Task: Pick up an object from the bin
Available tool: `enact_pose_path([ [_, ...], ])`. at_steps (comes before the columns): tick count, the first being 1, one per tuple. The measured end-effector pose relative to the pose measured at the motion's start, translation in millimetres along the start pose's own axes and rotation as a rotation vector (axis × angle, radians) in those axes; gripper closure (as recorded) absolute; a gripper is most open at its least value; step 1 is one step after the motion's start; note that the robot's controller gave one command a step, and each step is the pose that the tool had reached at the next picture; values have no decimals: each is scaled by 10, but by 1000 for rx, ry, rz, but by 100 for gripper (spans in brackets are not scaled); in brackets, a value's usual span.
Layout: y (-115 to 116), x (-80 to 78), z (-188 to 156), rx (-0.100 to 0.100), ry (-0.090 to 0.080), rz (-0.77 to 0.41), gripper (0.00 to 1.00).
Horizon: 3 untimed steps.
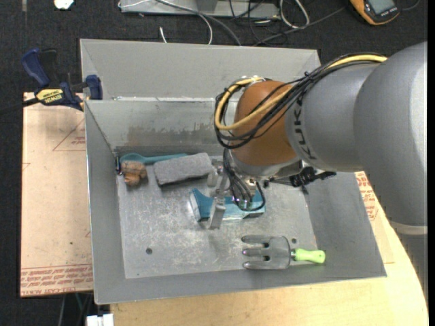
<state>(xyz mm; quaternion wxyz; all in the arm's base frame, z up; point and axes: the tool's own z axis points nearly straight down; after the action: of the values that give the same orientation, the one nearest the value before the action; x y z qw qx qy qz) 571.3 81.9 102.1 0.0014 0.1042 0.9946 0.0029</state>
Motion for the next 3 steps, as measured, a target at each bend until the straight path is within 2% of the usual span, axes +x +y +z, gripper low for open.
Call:
enact_pose_path([
  [1, -389, -162, 309, -6, -2, 57, 100],
  [3, -393, -123, 242, -6, -3, 33, 100],
])
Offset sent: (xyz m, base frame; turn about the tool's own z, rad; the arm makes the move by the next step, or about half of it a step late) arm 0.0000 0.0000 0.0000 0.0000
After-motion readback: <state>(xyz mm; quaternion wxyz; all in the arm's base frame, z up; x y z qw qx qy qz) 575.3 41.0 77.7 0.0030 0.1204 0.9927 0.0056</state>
